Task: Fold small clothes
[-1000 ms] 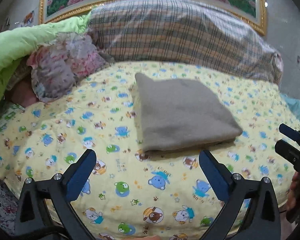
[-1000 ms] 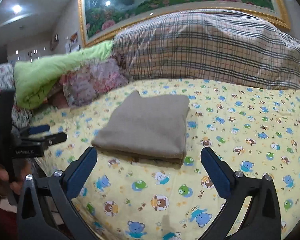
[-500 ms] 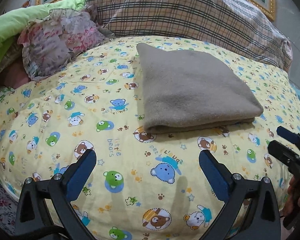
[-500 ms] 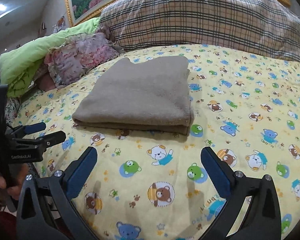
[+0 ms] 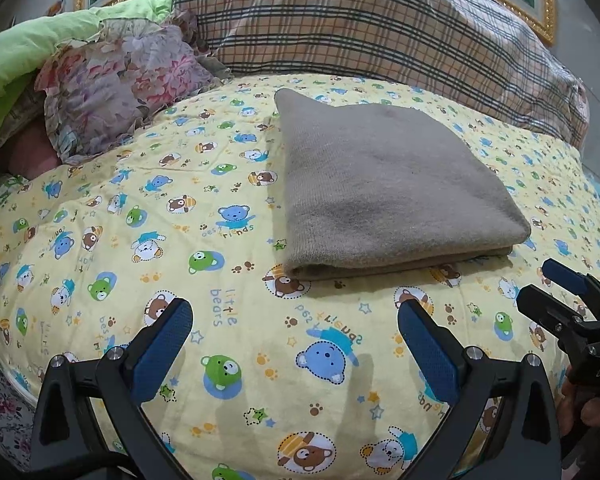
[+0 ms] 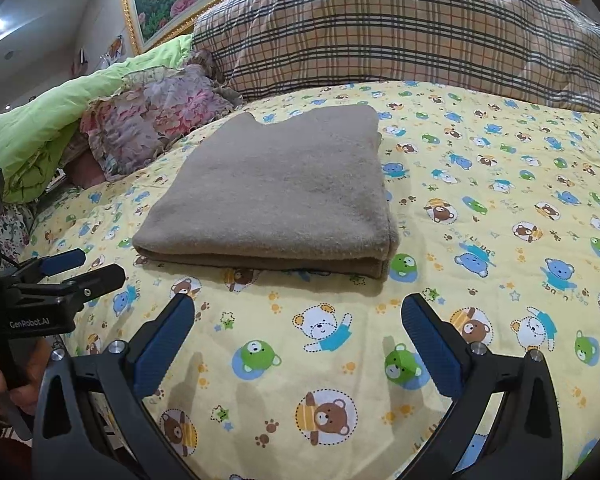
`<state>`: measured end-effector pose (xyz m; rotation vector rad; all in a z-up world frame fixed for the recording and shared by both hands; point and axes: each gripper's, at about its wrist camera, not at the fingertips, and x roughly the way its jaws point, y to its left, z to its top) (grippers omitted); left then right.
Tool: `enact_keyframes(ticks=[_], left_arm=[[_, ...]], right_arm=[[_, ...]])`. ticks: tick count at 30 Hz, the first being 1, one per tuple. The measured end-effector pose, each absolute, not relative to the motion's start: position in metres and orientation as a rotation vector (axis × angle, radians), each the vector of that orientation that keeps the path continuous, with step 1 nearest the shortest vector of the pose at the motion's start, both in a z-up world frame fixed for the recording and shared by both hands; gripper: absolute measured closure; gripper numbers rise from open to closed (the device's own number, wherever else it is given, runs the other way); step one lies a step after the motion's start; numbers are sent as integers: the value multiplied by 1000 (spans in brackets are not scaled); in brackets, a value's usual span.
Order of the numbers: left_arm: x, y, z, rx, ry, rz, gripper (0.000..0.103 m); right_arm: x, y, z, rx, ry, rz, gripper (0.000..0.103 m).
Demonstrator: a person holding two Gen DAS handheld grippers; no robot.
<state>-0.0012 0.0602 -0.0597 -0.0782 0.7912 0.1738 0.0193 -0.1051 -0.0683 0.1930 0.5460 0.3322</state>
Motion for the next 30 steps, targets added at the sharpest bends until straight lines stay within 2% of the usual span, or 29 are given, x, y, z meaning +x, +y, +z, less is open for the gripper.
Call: enact_keyframes(ticks=[30], left_arm=[[2,54,-58,-62,792,180,0]], right_arm=[[26,-103,-65,206,548,343,0]])
